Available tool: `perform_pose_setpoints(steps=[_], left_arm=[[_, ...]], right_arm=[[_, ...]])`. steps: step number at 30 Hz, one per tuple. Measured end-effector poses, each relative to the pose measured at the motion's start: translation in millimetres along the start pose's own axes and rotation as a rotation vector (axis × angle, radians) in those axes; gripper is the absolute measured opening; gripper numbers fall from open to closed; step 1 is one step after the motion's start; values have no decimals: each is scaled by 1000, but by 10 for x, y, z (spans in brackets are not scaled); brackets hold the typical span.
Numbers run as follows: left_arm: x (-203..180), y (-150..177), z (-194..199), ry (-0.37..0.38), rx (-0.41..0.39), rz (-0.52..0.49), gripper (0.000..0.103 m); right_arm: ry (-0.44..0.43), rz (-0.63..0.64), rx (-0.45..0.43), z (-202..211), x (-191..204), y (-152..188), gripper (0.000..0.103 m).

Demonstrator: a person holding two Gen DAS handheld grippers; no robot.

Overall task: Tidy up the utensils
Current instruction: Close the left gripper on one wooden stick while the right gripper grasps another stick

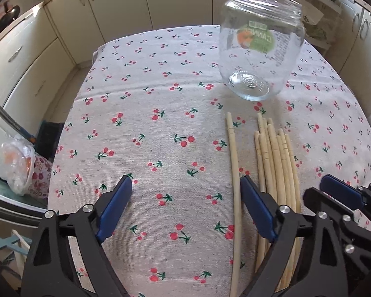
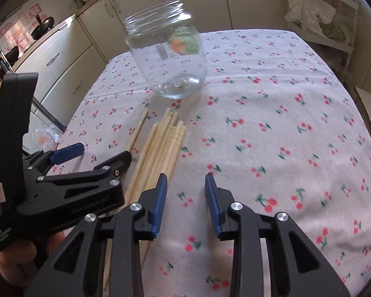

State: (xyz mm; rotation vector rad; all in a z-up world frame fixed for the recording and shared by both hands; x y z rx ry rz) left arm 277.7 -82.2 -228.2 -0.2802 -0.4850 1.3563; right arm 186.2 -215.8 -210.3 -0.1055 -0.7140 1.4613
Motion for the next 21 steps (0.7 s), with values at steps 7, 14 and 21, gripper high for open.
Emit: perform_pose_setpoints(steps=[7, 14, 21], left_arm=[[141, 7, -16, -22, 7, 44, 79], [112, -101, -90, 6, 4, 39, 78], [107, -223, -125, 40, -15, 35, 47]], right_arm=[[24, 61, -5, -118, 51, -122, 27], [105, 202, 32, -168, 72, -158, 12], [67, 184, 72, -145, -76, -220, 7]])
Point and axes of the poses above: each gripper's, at about its wrist camera, not at the fingertips, and z roughly against the way its jaws point, x to its left, y to its underside, the point moved 1 cm from there along -z, roughly the way its jaws point, and after that the axes turned 6 degrees about -y, right-handed, at the moved point
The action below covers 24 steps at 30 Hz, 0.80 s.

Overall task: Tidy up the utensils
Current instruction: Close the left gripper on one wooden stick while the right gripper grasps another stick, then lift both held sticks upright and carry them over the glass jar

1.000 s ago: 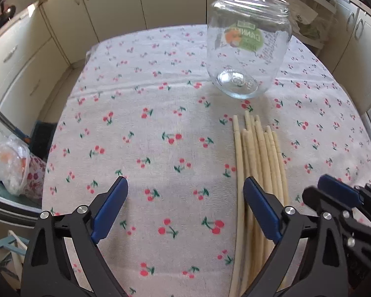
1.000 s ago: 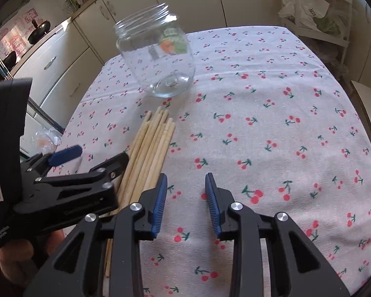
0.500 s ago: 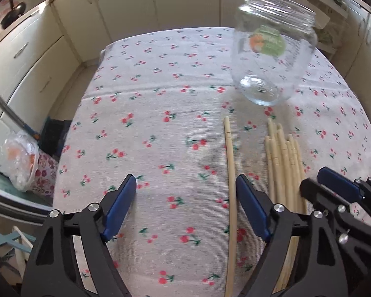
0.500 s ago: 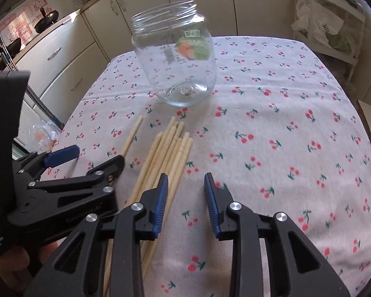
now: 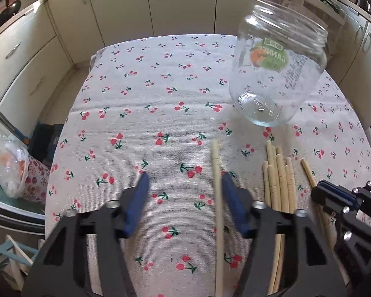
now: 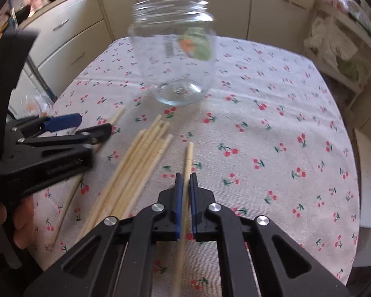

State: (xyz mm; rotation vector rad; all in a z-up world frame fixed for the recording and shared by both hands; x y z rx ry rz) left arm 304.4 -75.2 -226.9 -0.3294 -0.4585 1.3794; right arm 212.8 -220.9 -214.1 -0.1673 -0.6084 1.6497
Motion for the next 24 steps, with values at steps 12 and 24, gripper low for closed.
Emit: perform_pose_setpoints(steps=[12, 24], left_arm=[[-59, -110, -94, 13, 0, -61, 44], [230, -84, 226, 187, -26, 16, 5]], right_arm=[[15, -9, -5, -21, 21, -40, 6], [-227, -300, -212, 540, -222, 11, 6]])
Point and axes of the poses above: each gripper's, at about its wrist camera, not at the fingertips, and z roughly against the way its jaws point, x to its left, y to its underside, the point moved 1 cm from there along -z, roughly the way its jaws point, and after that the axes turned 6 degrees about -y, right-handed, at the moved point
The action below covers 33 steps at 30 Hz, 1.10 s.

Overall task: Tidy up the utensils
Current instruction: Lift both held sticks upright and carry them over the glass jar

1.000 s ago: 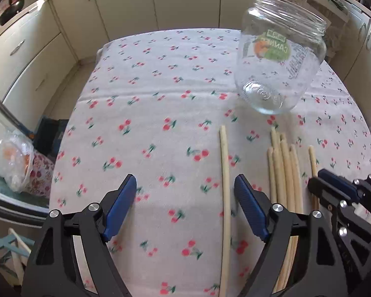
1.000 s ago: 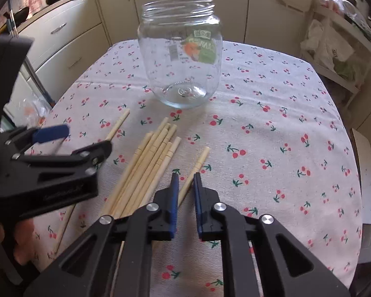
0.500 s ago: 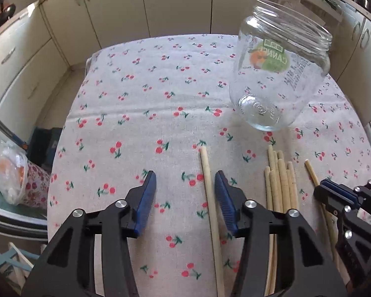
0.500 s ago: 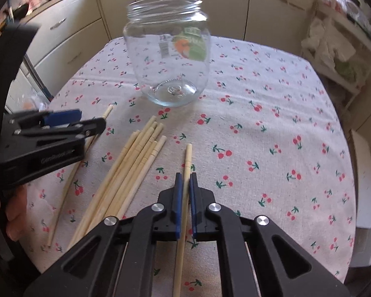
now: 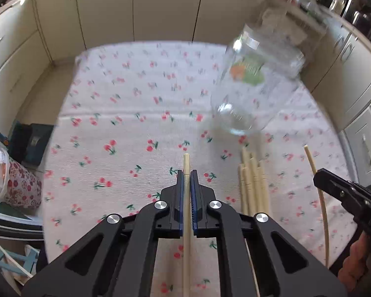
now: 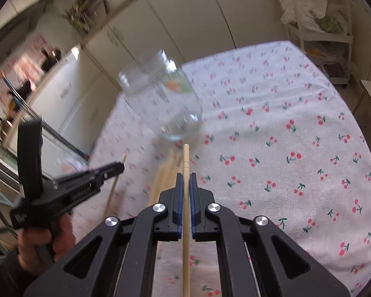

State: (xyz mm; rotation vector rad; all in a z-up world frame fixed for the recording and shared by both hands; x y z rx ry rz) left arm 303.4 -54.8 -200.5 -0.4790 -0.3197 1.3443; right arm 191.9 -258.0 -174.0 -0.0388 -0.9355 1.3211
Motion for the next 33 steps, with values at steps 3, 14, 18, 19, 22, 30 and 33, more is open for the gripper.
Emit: perform_pose_setpoints(steps=[3, 14, 18, 19, 22, 30, 33], left_arm=[[11, -65, 285, 22, -81, 19, 5], [-169, -685, 1103, 138, -416, 70, 5], [-192, -1014, 1201, 179, -498, 112, 5], [-199, -1111, 1240, 189, -520, 125, 5], [-228, -1317, 1308, 208, -590, 146, 5], [-312, -1694, 1315, 210, -707, 187, 5], [-354, -1805, 1191, 197, -723, 208, 5]], right_arm=[[-21, -4, -78, 159, 89, -66, 6], [-38, 67, -380, 678, 431, -520, 6], [-34, 73, -437, 762, 451, -649, 6], [-35, 71, -444, 762, 447, -685, 6], [-38, 73, -464, 759, 419, -770, 6], [-47, 68, -506, 701, 343, -950, 6], [-55, 65, -515, 666, 320, -1009, 6]])
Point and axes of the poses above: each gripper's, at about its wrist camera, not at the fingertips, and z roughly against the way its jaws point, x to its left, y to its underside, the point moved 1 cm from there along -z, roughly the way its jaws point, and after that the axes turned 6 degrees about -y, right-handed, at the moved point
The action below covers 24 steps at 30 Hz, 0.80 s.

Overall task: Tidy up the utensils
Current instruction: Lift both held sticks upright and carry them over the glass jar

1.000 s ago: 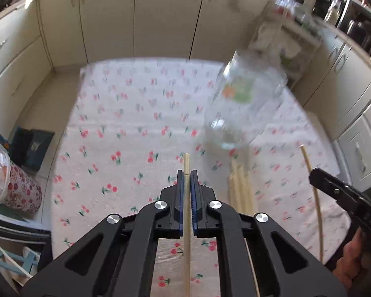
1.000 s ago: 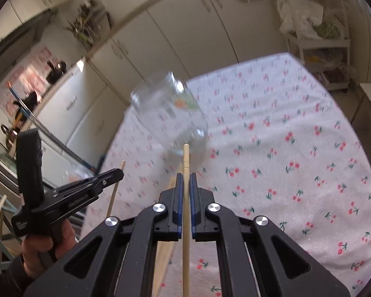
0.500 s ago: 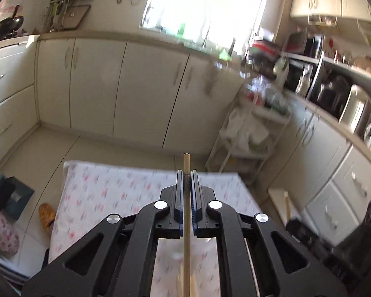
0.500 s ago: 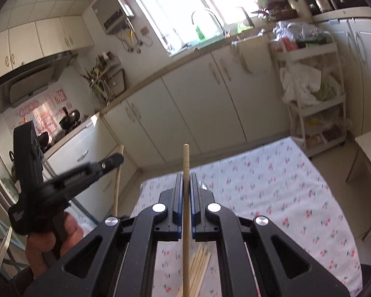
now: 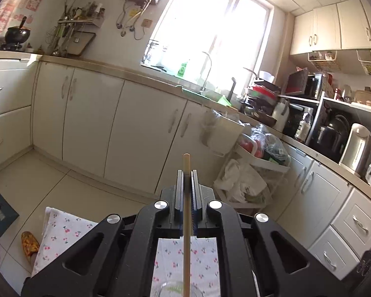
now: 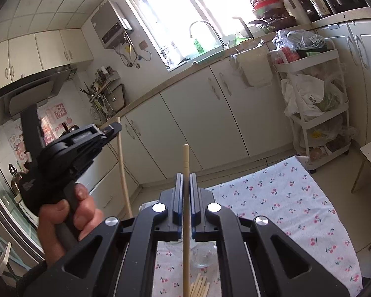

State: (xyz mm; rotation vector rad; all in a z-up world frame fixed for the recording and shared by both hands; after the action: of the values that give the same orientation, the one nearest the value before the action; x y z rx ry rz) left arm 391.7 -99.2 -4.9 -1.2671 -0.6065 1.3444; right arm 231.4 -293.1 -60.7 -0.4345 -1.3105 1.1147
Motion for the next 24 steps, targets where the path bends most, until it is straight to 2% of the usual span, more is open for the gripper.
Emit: perform_pose_setpoints(steps=[10, 17, 24], left_arm=[[20, 243, -381, -81, -22, 16, 5], [127, 518, -545, -113, 12, 19, 5], [150, 747, -519, -111, 51, -13, 5]], right_arm=[[0, -15, -9, -186, -133, -2, 6], [5, -26, -2, -303, -201, 41, 6], [13, -37, -9, -365, -247, 51, 6]])
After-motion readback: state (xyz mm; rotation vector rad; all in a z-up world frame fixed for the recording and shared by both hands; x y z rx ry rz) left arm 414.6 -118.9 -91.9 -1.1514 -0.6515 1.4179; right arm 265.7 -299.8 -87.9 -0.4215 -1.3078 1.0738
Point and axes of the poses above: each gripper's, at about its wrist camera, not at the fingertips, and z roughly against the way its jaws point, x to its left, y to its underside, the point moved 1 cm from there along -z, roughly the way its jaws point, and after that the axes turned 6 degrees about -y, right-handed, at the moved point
